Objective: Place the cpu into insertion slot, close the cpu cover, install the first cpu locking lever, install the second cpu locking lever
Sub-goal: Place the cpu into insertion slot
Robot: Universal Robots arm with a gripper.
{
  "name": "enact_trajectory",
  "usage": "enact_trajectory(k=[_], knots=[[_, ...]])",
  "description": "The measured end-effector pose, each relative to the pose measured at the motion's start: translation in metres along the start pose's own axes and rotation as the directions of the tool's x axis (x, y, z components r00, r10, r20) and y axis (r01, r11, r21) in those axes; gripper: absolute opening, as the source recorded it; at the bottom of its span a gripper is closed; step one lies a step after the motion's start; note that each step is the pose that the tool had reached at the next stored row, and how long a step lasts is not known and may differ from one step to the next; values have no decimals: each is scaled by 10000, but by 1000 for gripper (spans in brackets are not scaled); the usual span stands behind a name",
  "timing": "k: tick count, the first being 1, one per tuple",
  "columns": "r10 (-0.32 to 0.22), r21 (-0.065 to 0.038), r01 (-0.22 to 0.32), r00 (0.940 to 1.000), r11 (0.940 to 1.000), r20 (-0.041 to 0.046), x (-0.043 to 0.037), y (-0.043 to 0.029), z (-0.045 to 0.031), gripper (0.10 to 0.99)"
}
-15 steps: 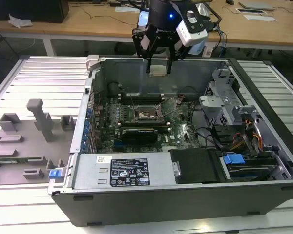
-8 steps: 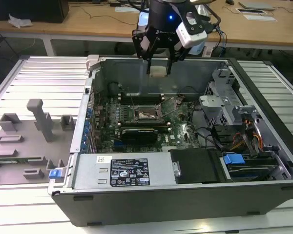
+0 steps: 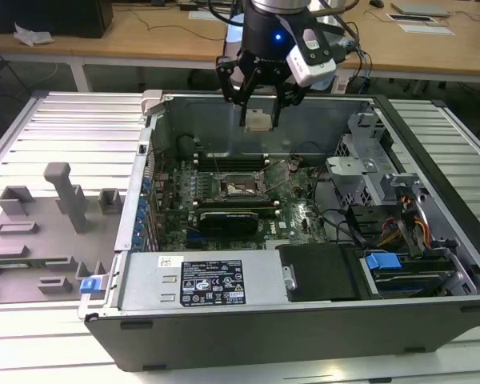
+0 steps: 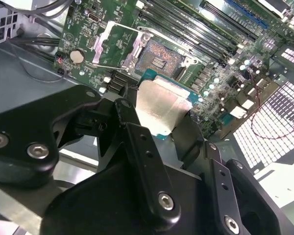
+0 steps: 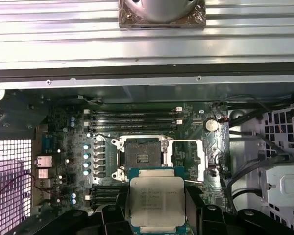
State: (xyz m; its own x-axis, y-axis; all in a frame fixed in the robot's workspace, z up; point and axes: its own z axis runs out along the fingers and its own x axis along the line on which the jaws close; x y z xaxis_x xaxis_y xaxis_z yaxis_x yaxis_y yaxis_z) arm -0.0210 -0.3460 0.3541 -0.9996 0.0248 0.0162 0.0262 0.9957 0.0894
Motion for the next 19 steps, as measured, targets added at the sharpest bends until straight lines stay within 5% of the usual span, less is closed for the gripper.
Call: enact_trajectory(k=[19], knots=[[-30,-8,30,9995,10000,319,110,-27,320,537]])
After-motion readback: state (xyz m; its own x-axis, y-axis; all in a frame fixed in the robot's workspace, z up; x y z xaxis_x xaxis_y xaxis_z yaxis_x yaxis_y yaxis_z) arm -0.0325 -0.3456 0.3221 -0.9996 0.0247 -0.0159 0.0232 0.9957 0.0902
